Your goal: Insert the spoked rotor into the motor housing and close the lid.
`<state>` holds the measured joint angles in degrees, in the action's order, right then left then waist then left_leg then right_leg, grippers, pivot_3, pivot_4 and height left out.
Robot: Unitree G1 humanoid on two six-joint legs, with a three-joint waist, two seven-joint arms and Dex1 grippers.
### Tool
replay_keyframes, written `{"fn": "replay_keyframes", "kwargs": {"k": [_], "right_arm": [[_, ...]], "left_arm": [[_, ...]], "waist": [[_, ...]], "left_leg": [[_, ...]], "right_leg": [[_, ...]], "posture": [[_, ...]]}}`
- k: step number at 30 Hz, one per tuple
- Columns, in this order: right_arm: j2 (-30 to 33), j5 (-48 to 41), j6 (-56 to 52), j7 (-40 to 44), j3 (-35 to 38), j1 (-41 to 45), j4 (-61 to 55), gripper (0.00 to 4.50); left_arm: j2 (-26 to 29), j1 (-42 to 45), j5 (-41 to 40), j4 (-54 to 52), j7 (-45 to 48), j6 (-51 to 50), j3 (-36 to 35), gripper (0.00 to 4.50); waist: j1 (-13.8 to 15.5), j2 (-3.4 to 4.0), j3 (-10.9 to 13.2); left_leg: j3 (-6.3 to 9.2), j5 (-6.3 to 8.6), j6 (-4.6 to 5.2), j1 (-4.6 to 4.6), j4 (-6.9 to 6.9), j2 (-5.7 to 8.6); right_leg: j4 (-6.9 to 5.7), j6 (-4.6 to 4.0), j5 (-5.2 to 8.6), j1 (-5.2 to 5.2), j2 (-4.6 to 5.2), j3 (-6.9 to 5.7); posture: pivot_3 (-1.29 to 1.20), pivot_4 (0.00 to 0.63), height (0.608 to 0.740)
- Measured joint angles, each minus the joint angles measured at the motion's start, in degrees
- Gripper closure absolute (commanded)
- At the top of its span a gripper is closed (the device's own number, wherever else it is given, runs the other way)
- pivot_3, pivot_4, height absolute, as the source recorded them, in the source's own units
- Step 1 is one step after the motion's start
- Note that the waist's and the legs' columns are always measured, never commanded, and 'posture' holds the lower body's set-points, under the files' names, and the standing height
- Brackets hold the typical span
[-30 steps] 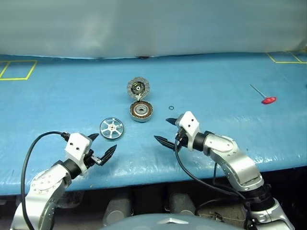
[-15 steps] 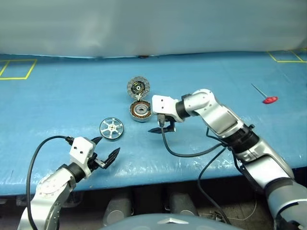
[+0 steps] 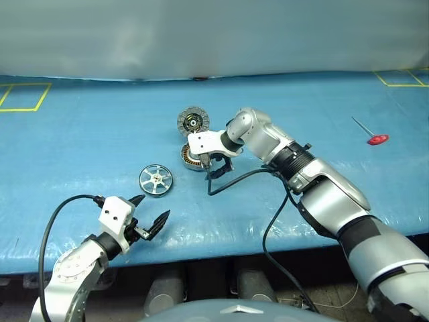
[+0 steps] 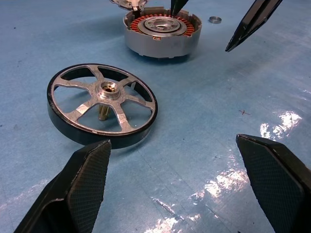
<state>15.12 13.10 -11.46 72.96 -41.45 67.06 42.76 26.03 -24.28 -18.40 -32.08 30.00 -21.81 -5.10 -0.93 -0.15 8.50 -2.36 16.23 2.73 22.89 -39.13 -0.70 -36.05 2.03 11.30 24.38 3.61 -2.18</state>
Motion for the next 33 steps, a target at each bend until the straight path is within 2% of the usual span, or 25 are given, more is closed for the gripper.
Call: {"fn": "replay_keyframes", "kwargs": {"k": [8, 21, 31, 33], "right_arm": [[-4.28, 3.57, 4.73, -0.91, 1.08, 3.81, 10.24, 0.01], [-8.38, 5.49, 7.87, -2.91, 4.74, 4.90, 16.66, 0.01], [-9.24, 7.21, 9.82, -4.16, 5.92, 4.90, 19.92, 0.01], [-9.45, 7.56, 10.04, -4.57, 5.95, 4.90, 20.15, 0.41]], "left_arm": [[-0.03, -0.80, 0.35, 0.00, 0.00, 1.25, 0.87, 0.00], [-0.07, -1.57, 0.45, 0.00, -0.07, 2.28, 1.20, 0.00], [-0.17, -2.24, 0.53, -0.01, -1.11, 2.39, 1.41, 0.00], [-0.17, -2.24, 0.54, -0.01, -1.20, 2.45, 1.51, 0.00]], "waist": [[-0.53, 0.04, 0.03], [-0.78, 0.12, 0.08], [-0.86, 0.15, 0.09], [-0.86, 0.15, 0.09]], "left_leg": [[0.00, -0.03, -0.06, 0.01, 0.07, -0.01], [0.01, -0.04, -0.09, 0.01, 0.07, -0.01], [0.01, -0.06, -0.12, 0.00, 0.07, -0.01], [0.01, -0.08, -0.16, 0.00, 0.07, -0.01]], "right_leg": [[-0.04, -0.05, 0.02, 0.05, 0.01, 0.00], [-0.11, -0.10, 0.04, 0.09, 0.07, 0.00], [-0.21, -0.16, 0.07, 0.11, 0.14, 0.00], [-0.30, -0.19, 0.09, 0.14, 0.14, 0.00]], "posture": [[0.00, 0.150, 0.740], [0.00, 0.150, 0.740], [0.00, 0.150, 0.740], [0.00, 0.150, 0.740]]}}
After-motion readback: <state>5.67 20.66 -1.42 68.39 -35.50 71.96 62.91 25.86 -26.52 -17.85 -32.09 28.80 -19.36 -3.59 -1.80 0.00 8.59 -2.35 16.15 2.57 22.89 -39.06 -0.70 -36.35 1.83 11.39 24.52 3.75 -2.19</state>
